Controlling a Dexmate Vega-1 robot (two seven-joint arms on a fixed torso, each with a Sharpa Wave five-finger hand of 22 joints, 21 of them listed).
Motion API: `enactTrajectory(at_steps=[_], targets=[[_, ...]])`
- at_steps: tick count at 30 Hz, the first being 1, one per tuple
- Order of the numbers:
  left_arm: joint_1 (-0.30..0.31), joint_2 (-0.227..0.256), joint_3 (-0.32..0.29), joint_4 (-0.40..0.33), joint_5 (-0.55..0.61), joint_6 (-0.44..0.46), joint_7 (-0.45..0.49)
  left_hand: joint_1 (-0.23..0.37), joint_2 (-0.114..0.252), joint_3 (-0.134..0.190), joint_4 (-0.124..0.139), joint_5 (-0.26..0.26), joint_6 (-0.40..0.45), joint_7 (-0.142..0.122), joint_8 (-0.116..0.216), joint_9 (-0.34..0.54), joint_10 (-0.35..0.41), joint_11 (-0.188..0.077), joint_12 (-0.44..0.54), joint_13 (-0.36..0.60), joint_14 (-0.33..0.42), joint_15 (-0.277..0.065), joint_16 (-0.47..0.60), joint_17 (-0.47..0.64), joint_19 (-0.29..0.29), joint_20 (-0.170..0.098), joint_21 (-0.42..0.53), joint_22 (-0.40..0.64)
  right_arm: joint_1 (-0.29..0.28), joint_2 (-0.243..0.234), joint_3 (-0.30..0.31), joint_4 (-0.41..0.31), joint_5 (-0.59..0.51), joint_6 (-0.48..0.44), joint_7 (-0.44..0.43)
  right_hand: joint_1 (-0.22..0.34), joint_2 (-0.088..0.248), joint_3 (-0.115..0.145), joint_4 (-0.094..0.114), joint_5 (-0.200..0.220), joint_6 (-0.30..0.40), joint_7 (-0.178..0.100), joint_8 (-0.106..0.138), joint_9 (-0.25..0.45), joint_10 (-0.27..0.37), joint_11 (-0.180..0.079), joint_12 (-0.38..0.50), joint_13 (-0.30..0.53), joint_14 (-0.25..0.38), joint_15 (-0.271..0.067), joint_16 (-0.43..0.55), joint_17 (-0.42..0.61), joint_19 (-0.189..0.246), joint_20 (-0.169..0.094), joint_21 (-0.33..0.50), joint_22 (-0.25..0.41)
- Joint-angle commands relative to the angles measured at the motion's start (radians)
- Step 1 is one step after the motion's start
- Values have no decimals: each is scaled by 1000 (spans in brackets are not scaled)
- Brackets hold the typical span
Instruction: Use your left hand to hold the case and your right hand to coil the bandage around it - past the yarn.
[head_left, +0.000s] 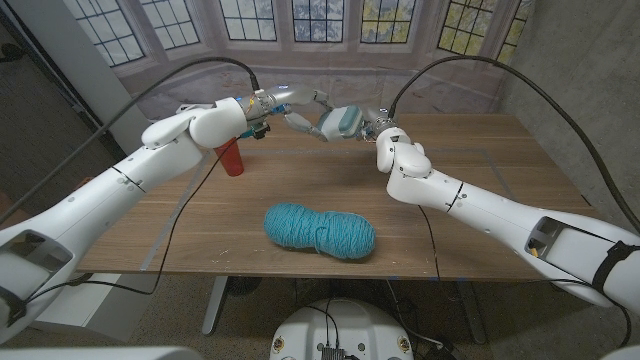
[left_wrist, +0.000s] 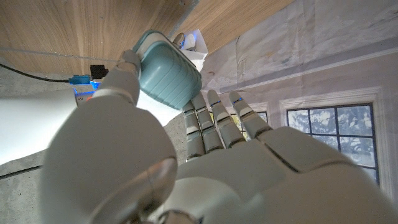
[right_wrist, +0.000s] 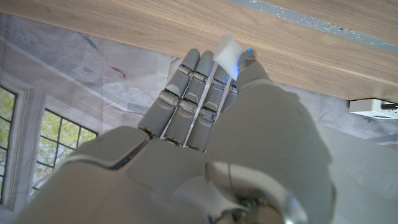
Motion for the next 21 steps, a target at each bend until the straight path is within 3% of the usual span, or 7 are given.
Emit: enactTrajectory(at_steps=[1,21], targets=[[-8,-2,15,9,-11,-1,-31,-53,65,16,17,5,30,-23,320,7,27,-28,3,4,-4,0,1,3,-4,3,0,5,14,5,12,9,-13,10,2,13,2,-3,2,5,5,-5,4,2,18,-18,8,3,7,-119,-4,3,-2,-59,-4,2],[-29,-8,34,51,-24,-22,-58,-53,66,16,15,5,32,-21,319,7,26,-24,3,3,-4,1,1,1,-6,4,1,5,38,29,15,42,-34,24,4,13,3,-6,2,4,2,-3,4,2,17,-19,6,4,6,-118,-8,5,-5,-59,-5,2]])
